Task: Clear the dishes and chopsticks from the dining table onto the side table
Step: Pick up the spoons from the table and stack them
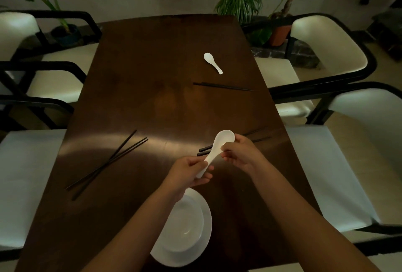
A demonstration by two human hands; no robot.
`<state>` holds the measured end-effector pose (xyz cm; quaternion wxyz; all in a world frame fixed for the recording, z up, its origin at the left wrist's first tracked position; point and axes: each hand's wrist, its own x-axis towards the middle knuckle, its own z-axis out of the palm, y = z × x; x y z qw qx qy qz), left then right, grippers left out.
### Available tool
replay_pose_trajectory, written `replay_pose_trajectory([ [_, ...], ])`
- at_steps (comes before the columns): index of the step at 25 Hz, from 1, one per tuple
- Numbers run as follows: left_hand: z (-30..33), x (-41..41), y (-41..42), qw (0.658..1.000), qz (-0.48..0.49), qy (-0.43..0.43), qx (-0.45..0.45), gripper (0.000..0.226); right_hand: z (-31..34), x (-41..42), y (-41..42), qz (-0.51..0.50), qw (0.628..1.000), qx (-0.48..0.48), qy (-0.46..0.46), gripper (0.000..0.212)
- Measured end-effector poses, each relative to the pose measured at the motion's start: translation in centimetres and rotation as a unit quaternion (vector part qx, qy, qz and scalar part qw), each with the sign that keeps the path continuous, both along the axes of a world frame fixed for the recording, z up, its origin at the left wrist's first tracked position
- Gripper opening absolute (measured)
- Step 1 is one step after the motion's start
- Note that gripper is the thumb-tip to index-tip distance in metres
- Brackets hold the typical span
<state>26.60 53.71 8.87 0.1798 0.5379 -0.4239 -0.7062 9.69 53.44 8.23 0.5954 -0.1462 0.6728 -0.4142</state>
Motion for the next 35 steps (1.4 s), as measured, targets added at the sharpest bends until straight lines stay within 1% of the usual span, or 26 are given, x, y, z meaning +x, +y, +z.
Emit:
replay_pose_trajectory([
  [3,0.3,-0.3,-2.0,0.999,0.028,0.011,0.017,0.018,1.0,-1.0,-1.5,0.052,0.998,-0.022,-0.003,0.031],
  [6,1.3,-2.2,-5.5,0.998,0.060,0.031,0.017,0.014,2.5,-3.0,-5.6,0.104,0.993,-0.049,-0.002,0.018],
  [8,1.9,-4.1,-8.6,0.995,0.086,0.053,0.009,0.015,3.3,-4.7,-9.4,0.128,0.990,-0.066,0.010,0.020],
  [11,1.4,-7.0,-13.9,0.988,0.131,0.076,0.017,0.012,2.7,-8.1,-16.4,0.161,0.984,-0.062,0.043,0.029],
  [12,0.8,-7.8,-15.7,0.985,0.148,0.081,0.021,0.011,1.9,-9.3,-19.0,0.154,0.984,-0.061,0.065,0.031],
  [15,-1.7,-9.6,-20.6,0.972,0.209,0.095,0.049,0.010,-2.0,-12.9,-26.8,0.068,0.980,-0.067,0.172,0.034],
  [16,-2.8,-10.1,-22.1,0.967,0.228,0.101,0.059,0.010,-3.6,-13.9,-29.5,0.062,0.969,-0.069,0.227,0.031],
  [17,-3.7,-10.5,-23.3,0.960,0.247,0.108,0.071,0.011,-5.0,-14.7,-31.7,0.084,0.951,-0.068,0.290,0.028],
  [19,-5.4,-10.9,-25.1,0.949,0.279,0.113,0.094,0.016,-7.4,-15.4,-35.2,0.152,0.906,-0.055,0.392,0.031],
  [20,-6.1,-11.0,-25.7,0.945,0.289,0.112,0.103,0.018,-8.3,-15.6,-36.6,0.174,0.889,-0.050,0.420,0.033],
  [21,-6.8,-11.1,-26.3,0.942,0.297,0.111,0.111,0.020,-9.1,-15.6,-37.8,0.184,0.881,-0.048,0.433,0.034],
  [24,-7.9,-11.2,-27.7,0.935,0.313,0.107,0.126,0.026,-10.8,-15.4,-40.2,0.191,0.865,-0.047,0.462,0.025],
  [26,-8.3,-11.3,-28.0,0.933,0.316,0.112,0.130,0.028,-11.5,-15.3,-41.0,0.196,0.860,-0.029,0.470,0.020],
  [29,-8.4,-11.3,-27.9,0.932,0.317,0.119,0.133,0.029,-11.7,-15.1,-41.1,0.194,0.868,-0.018,0.457,0.016],
  [30,-8.3,-11.2,-27.8,0.931,0.319,0.120,0.132,0.028,-11.5,-15.1,-40.8,0.194,0.874,-0.021,0.444,0.015],
  [31,-8.1,-11.2,-27.7,0.930,0.321,0.119,0.131,0.027,-10.9,-15.1,-40.3,0.185,0.889,-0.026,0.417,0.015],
  [32,-7.9,-11.0,-27.6,0.930,0.325,0.117,0.128,0.026,-10.2,-14.8,-39.5,0.160,0.917,-0.033,0.365,0.015],
  [34,-7.1,-10.9,-27.2,0.928,0.332,0.117,0.123,0.022,-7.8,-13.9,-36.9,0.092,0.975,-0.054,0.193,0.012],
  [35,-6.6,-10.9,-26.9,0.926,0.336,0.119,0.121,0.019,-6.4,-13.2,-35.2,0.068,0.990,-0.069,0.106,0.007],
])
